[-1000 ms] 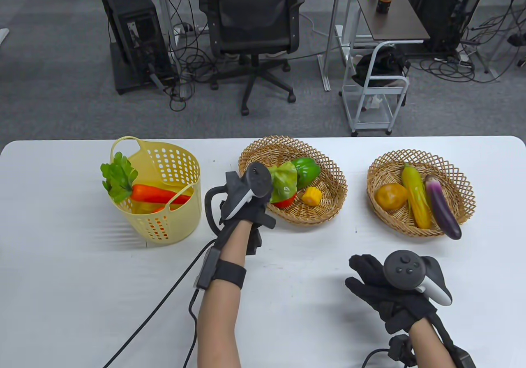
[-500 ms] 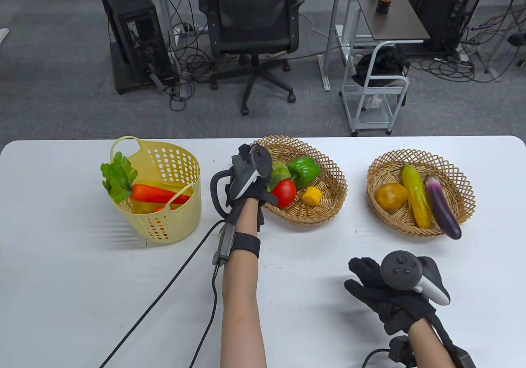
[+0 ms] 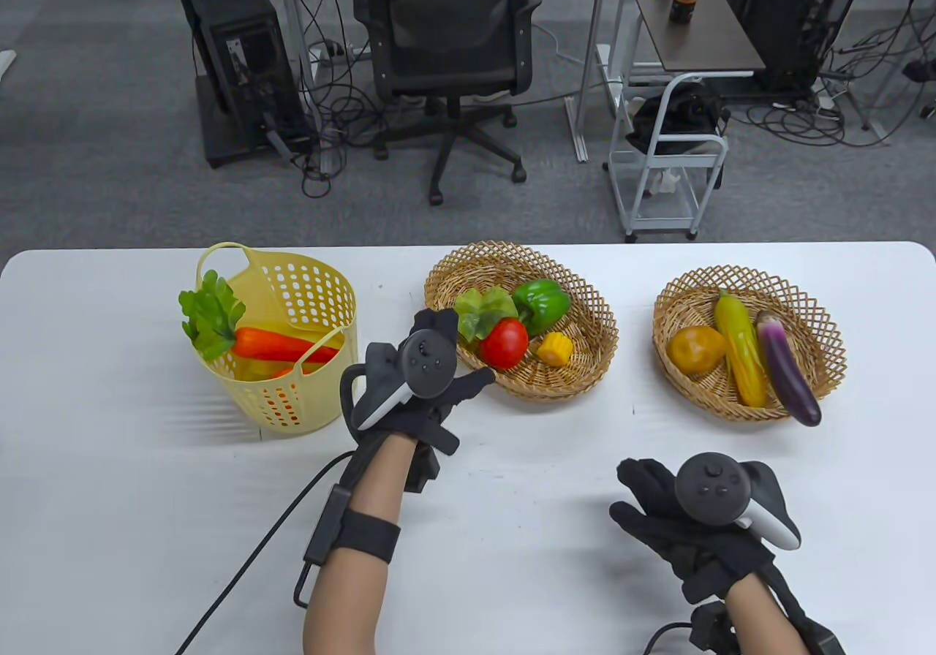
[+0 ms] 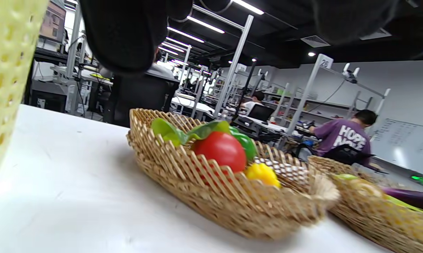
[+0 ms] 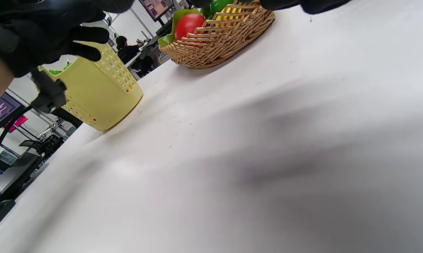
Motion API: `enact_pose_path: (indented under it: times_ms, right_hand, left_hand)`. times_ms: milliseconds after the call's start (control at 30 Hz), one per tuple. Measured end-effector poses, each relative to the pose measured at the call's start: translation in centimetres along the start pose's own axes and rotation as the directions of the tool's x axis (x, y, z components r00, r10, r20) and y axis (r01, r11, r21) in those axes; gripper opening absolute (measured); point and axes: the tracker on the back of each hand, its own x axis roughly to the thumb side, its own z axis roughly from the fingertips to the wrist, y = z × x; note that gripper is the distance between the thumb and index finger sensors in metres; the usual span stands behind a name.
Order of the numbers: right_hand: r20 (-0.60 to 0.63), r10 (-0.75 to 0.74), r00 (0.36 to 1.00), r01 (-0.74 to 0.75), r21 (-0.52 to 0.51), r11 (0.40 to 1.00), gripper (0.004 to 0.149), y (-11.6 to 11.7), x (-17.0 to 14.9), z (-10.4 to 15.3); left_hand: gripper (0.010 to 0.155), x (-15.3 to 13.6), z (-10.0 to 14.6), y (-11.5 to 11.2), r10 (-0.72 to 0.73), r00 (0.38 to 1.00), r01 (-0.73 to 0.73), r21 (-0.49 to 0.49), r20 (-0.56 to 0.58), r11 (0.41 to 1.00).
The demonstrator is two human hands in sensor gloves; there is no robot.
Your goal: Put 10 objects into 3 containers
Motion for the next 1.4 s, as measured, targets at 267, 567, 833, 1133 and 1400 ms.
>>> enact_pose_path:
  times_ms: [267,567,833,1133,1400]
  right_hand:
    - [-0.068,0.038,0.997,-0.04,-0.029,0.999,0.072,0.3,-0.4,-0.4]
    - [-0.013,0.007,1.0,-0.007,-0.023,1.0,0.072,1.0,-0.3,-1.1]
    - [0.001,0.161,0.987,-0.161,-0.014,0.987,0.081,2.3,0.4,-1.7]
    - [-0.111,0.216,0.97,-0.22,-0.023,0.975,0.076,2.9,0.0,-2.3]
    - [-0.151,0.215,0.965,-0.22,-0.02,0.975,0.074,3.0,-0.6,-2.7]
  left_hand:
    - [0.089,-0.7,7.9,-2.2,0.003,0.997,-0.005,0.034,0.076,0.999]
    - [0.088,-2.8,11.2,-5.8,-0.043,0.994,0.034,0.092,0.099,0.995]
    - [0.086,-3.4,11.7,-7.2,-0.038,0.99,0.029,0.064,0.134,0.998]
    - [0.081,-2.6,12.0,-7.1,-0.184,0.975,0.179,0.052,0.128,0.983]
    - [0.081,-2.4,12.1,-7.0,-0.221,0.967,0.213,0.077,0.127,0.974]
